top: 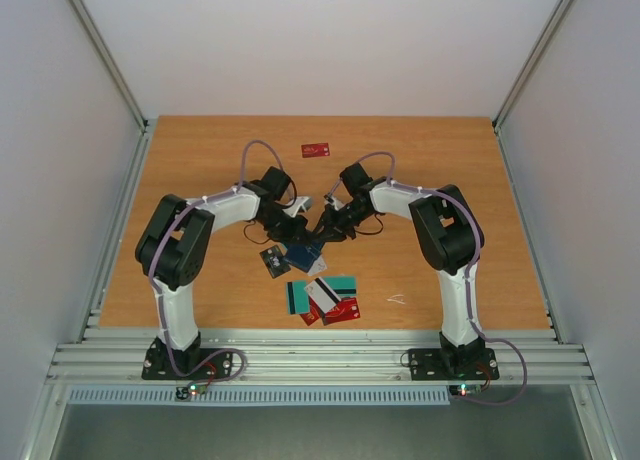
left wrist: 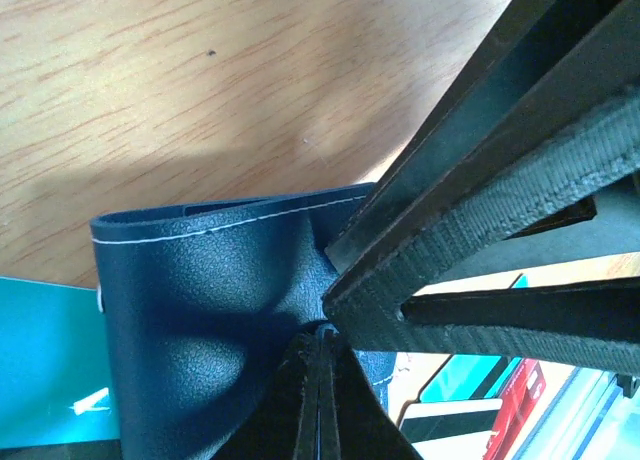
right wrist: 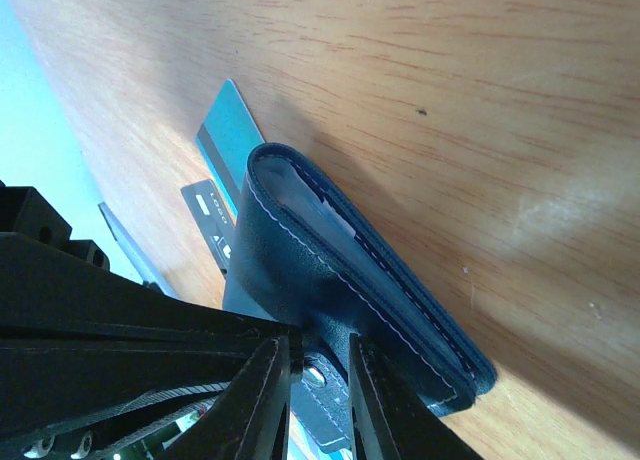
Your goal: Put the credit cards into the card holder
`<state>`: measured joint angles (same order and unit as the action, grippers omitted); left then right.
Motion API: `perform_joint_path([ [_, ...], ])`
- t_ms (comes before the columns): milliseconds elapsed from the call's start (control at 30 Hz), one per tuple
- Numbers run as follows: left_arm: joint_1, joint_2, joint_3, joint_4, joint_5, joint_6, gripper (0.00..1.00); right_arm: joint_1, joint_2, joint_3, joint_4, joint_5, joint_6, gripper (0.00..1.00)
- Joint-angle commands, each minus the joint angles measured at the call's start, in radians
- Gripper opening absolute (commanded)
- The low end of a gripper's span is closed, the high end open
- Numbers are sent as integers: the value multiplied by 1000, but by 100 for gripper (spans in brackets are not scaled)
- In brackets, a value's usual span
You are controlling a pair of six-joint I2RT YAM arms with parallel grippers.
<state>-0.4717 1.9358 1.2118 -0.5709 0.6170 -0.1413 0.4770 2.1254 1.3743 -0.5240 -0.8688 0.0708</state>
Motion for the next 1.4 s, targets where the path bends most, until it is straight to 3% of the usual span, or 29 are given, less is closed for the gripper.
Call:
perform_joint_path([
  [0,-14,14,13,-25,7,-18,0,2,36,13,-10,40,5,19],
  [433,-33,-4,-19,-18,14,-35,0,2,26,0,-10,48,4,19],
  [733,-41,-53,-45,-13,-84,-44,0,2,27,0,-8,47,6,19],
  [967,-38,-85,-8,-29,-84,-55,0,2,28,-12,-3,45,6,19],
  [1367,-36,-32,-4,-11,-87,-53,0,2,27,-13,-12,44,-6,19],
])
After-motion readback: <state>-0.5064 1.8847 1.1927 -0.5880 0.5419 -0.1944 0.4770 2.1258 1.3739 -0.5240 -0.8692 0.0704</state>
